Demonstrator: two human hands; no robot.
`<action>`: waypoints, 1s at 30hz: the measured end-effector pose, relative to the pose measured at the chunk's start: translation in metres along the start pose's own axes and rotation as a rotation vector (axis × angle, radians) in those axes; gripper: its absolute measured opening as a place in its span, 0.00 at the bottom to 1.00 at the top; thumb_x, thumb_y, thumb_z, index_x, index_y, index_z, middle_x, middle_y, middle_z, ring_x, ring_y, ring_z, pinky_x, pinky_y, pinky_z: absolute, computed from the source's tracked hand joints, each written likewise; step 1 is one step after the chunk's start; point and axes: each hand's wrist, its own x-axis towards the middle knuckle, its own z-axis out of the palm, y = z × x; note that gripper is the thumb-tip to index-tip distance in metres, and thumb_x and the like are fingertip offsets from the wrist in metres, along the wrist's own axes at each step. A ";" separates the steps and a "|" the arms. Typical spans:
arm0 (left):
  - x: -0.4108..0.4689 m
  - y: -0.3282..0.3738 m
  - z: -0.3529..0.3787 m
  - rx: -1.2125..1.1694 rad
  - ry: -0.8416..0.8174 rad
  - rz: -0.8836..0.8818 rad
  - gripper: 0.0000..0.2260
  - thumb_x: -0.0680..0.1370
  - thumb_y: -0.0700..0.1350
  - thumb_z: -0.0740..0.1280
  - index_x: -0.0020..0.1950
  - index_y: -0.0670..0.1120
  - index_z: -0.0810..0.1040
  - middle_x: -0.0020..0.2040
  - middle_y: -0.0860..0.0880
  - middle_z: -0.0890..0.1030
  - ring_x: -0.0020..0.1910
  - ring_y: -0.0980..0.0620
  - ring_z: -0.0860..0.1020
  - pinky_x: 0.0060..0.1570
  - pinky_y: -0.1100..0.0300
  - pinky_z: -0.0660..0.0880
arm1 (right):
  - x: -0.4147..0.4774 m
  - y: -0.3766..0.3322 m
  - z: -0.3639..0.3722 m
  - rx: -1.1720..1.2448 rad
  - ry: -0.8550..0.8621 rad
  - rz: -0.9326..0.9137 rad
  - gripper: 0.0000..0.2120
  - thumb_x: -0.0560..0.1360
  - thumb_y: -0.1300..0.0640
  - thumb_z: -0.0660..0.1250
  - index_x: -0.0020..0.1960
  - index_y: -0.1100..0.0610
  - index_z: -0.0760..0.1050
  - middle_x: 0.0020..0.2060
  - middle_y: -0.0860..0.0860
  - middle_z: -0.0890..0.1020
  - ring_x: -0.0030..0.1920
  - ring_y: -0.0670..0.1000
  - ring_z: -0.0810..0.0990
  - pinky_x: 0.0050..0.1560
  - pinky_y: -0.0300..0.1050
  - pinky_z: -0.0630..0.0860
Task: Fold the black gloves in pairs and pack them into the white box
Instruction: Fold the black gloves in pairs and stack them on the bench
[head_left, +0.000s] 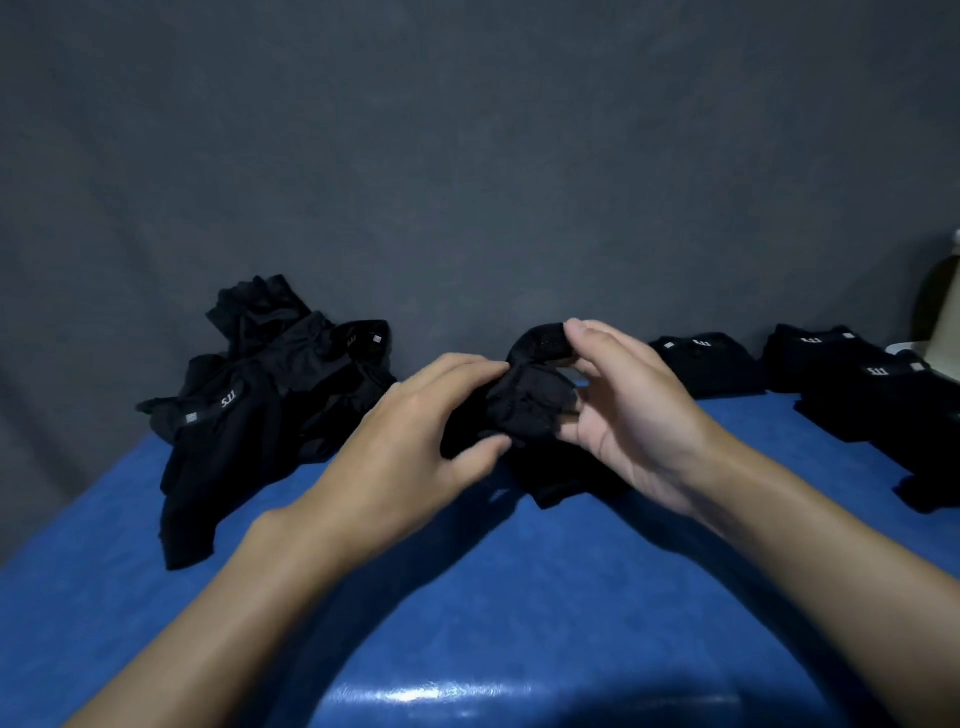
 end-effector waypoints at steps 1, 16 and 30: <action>0.000 0.001 -0.001 -0.017 0.033 0.006 0.20 0.76 0.46 0.73 0.67 0.49 0.76 0.61 0.59 0.78 0.61 0.58 0.77 0.60 0.59 0.73 | 0.000 -0.001 0.000 0.015 0.001 -0.001 0.11 0.82 0.56 0.58 0.53 0.63 0.73 0.46 0.60 0.80 0.45 0.59 0.83 0.46 0.59 0.81; 0.005 0.006 -0.006 -0.533 0.169 -0.200 0.09 0.78 0.33 0.68 0.54 0.44 0.83 0.49 0.51 0.87 0.50 0.54 0.84 0.52 0.64 0.78 | 0.000 -0.009 -0.016 -0.412 -0.057 -0.124 0.14 0.77 0.69 0.59 0.44 0.59 0.82 0.47 0.47 0.85 0.47 0.45 0.82 0.46 0.34 0.77; -0.001 -0.004 0.002 -0.420 0.044 -0.217 0.33 0.68 0.42 0.75 0.68 0.61 0.69 0.55 0.56 0.79 0.53 0.54 0.80 0.57 0.57 0.77 | 0.000 -0.006 -0.018 -0.532 -0.058 -0.297 0.20 0.74 0.75 0.65 0.60 0.57 0.78 0.57 0.44 0.78 0.40 0.39 0.79 0.40 0.30 0.72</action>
